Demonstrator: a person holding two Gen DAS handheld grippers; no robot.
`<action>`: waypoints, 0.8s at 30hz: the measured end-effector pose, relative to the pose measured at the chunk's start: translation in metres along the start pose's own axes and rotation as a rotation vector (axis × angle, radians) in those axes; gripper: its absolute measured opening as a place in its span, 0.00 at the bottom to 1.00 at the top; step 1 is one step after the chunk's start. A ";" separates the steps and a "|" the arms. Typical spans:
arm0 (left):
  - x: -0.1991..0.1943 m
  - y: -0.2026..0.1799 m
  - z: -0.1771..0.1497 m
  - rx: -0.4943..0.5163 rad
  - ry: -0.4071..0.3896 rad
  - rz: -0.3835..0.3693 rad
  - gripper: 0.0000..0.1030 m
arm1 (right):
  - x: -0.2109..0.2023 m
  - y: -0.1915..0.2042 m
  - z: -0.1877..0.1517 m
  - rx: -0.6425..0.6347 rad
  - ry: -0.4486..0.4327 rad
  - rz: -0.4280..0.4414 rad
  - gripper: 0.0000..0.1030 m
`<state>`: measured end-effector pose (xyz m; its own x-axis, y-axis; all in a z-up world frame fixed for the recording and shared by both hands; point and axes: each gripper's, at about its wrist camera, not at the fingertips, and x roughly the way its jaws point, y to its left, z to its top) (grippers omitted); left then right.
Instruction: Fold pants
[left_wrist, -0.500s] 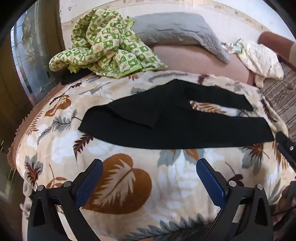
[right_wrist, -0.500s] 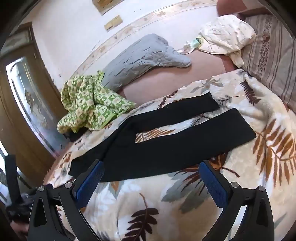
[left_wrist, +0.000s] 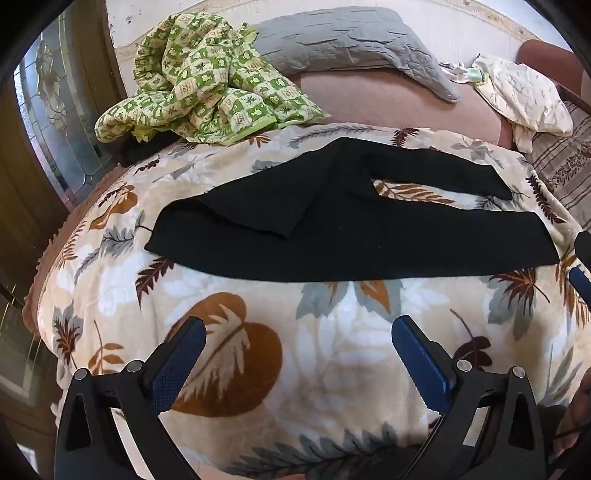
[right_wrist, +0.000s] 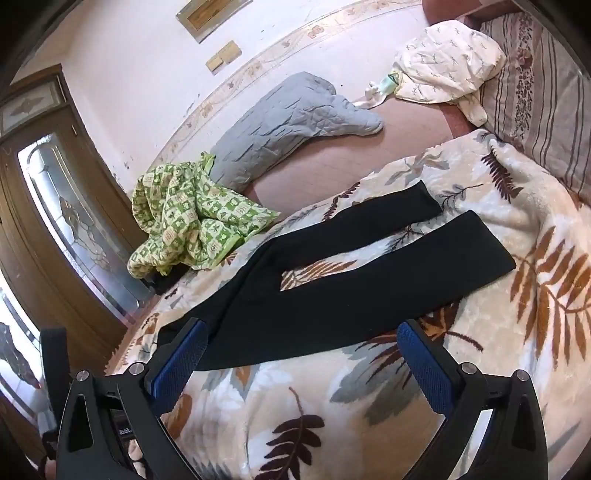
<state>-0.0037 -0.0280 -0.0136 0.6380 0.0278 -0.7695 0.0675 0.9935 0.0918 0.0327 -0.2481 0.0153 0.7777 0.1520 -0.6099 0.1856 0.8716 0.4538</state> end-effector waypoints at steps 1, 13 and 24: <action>-0.001 -0.002 -0.002 0.001 -0.001 -0.002 0.99 | -0.001 -0.001 0.000 0.004 0.000 0.005 1.00; -0.003 -0.031 -0.011 0.094 -0.064 0.070 0.99 | -0.008 -0.018 0.002 0.080 -0.019 0.047 1.00; 0.007 -0.043 -0.004 0.119 -0.048 0.091 0.99 | -0.007 -0.027 0.002 0.113 -0.017 0.050 1.00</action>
<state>-0.0051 -0.0698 -0.0249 0.6813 0.1090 -0.7239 0.0965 0.9669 0.2364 0.0229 -0.2738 0.0085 0.7975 0.1857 -0.5740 0.2117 0.8048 0.5545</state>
